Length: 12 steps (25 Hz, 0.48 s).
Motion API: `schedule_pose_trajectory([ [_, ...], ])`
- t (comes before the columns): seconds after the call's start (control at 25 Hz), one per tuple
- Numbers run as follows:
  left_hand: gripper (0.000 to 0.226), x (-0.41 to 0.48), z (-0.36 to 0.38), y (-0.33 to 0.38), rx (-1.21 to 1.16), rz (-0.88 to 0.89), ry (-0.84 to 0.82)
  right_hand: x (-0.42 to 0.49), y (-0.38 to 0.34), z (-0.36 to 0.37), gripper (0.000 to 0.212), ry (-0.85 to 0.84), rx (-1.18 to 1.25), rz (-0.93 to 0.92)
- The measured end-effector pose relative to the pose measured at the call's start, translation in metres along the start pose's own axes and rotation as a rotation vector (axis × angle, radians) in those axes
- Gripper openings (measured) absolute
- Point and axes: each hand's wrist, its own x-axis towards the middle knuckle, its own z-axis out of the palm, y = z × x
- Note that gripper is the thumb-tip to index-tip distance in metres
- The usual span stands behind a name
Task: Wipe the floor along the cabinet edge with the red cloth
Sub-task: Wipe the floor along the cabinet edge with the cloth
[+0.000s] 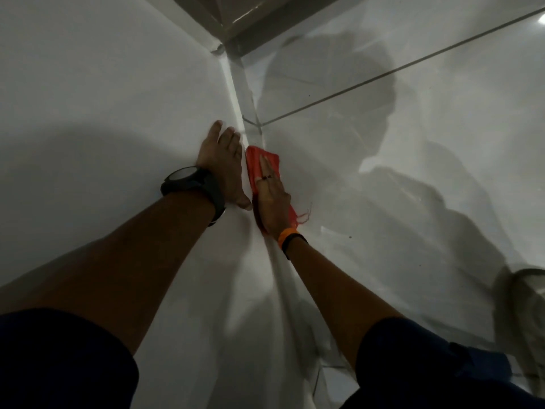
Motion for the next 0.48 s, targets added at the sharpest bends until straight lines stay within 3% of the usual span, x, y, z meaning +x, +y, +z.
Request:
schedule_pose_trajectory([
  [0.2, 0.136, -0.004, -0.001, -0.002, 0.009, 0.001, -0.008, 0.046, -0.025, -0.010, 0.051, -0.019, 0.110, 0.043],
  [0.48, 0.133, -0.010, -0.003, 0.006, 0.007, 0.016, -0.024, 0.006, 0.012, 0.000, 0.053, 0.019, 0.032, 0.120],
])
